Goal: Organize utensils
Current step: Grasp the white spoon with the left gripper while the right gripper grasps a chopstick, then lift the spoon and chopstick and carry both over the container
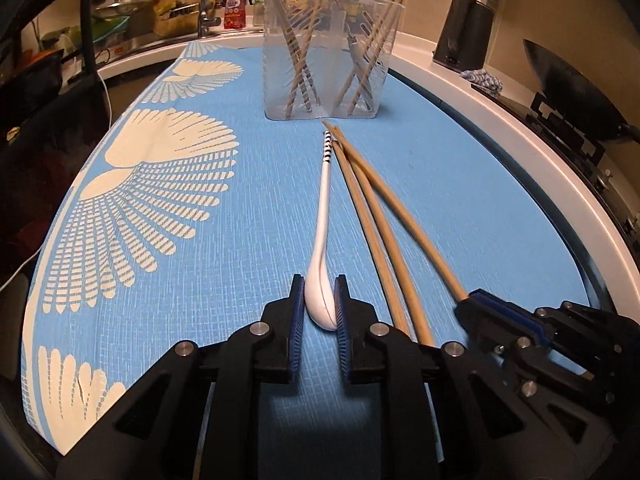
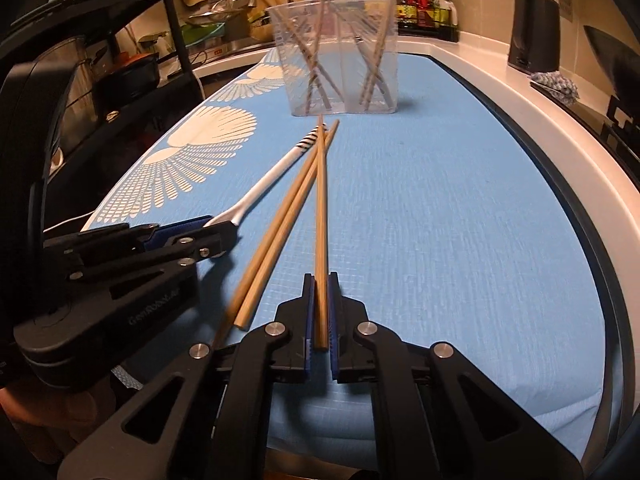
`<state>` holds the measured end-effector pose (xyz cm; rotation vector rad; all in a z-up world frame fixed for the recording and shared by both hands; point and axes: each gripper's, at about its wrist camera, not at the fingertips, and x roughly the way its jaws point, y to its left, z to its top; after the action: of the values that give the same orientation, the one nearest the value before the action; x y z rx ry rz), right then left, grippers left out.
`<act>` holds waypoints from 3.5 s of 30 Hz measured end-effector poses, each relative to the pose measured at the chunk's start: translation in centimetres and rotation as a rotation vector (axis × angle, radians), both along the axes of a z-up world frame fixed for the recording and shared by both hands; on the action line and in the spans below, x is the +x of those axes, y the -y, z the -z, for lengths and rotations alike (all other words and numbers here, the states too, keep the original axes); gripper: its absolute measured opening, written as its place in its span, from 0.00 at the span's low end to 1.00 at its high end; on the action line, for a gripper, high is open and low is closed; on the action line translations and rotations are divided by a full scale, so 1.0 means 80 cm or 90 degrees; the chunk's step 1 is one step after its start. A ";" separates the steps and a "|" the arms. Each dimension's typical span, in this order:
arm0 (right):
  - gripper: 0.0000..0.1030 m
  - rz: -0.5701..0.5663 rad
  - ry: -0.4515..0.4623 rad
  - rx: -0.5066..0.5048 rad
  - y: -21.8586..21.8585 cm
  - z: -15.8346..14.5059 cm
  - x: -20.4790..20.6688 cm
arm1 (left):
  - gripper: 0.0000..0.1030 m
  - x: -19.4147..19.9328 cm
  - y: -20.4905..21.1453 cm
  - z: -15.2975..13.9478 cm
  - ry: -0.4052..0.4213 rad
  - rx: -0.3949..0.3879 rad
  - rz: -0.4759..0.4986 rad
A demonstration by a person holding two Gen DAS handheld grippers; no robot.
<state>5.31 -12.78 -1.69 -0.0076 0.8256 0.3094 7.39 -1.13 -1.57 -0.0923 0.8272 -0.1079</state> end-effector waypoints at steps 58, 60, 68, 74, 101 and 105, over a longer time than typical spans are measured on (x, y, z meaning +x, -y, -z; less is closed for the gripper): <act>0.06 0.087 0.063 -0.046 0.057 0.010 0.002 | 0.12 -0.017 0.004 0.004 0.070 0.072 -0.056; 0.06 0.086 0.063 -0.046 0.057 0.010 0.002 | 0.12 -0.017 0.004 0.005 0.070 0.072 -0.055; 0.06 0.084 0.060 -0.044 0.057 0.009 0.004 | 0.11 -0.017 0.005 0.003 0.072 0.071 -0.056; 0.06 0.087 0.068 -0.032 0.059 0.000 0.000 | 0.10 -0.019 0.003 -0.002 0.080 0.069 -0.059; 0.06 0.083 0.210 -0.046 0.055 -0.141 -0.047 | 0.11 -0.054 -0.009 -0.093 0.238 0.031 -0.064; 0.06 0.082 0.222 -0.047 0.052 -0.158 -0.049 | 0.11 -0.057 -0.013 -0.108 0.252 0.016 -0.069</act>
<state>1.36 -16.96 10.91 -0.0754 0.4876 0.1492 2.81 -0.10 7.09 -0.0874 0.4268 -0.0120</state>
